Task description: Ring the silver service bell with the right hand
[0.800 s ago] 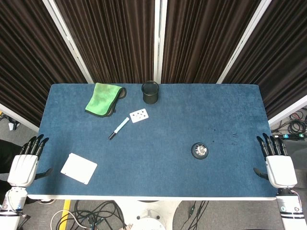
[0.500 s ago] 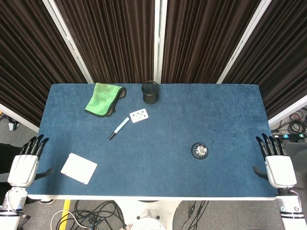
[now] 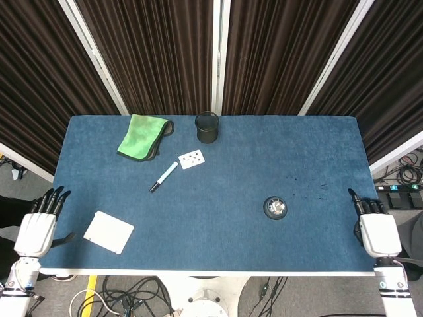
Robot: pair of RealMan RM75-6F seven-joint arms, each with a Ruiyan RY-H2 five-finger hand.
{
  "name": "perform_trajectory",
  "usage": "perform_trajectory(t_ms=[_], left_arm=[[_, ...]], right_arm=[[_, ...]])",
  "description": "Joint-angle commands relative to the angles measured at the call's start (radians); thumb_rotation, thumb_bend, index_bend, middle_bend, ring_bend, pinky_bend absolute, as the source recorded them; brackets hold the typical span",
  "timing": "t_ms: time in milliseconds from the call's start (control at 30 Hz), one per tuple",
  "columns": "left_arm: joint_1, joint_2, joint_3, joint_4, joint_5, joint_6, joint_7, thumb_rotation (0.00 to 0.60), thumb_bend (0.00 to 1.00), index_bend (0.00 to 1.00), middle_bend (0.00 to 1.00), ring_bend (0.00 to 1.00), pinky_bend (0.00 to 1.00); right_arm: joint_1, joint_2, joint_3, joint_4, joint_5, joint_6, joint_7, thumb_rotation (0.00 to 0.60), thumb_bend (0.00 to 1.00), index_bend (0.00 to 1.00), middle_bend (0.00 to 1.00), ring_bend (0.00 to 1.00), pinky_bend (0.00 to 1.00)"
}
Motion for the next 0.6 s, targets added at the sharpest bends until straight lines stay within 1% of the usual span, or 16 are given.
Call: perform_trajectory(t_ms=[33,133,300,400,600], left_arm=[[-0.001,0.002,-0.001,-0.004,0.001,0.002,0.003,0.6,0.03,0.09,0.01,0.0,0.17],[0.001,0.003,-0.001,-0.009,0.007,0.01,0.006,0.6,0.03,0.09,0.01,0.0,0.17],[0.002,0.003,0.001,-0.008,0.005,0.009,0.006,0.6,0.03,0.09,0.01,0.0,0.17],[0.002,0.004,0.001,-0.004,0.003,0.008,0.002,0.6,0.03,0.09,0.01,0.0,0.17],[0.006,0.003,0.003,0.016,-0.005,0.005,-0.02,0.6,0.03,0.09,0.01,0.0,0.17]], right_arm=[[0.016,-0.036,-0.018,0.025,-0.034,-0.014,-0.013,0.6,1.0,0.0,0.79,0.67,0.59],[0.03,-0.078,-0.034,0.056,-0.074,-0.015,-0.025,0.6,1.0,0.0,0.84,0.7,0.6],[0.057,-0.133,-0.058,0.079,-0.101,-0.063,-0.071,0.6,1.0,0.0,0.85,0.72,0.6],[0.072,-0.165,-0.063,0.084,-0.092,-0.101,-0.115,0.6,1.0,0.0,0.86,0.72,0.6],[0.102,-0.204,-0.053,0.083,-0.041,-0.18,-0.191,0.6,1.0,0.0,0.86,0.72,0.6]])
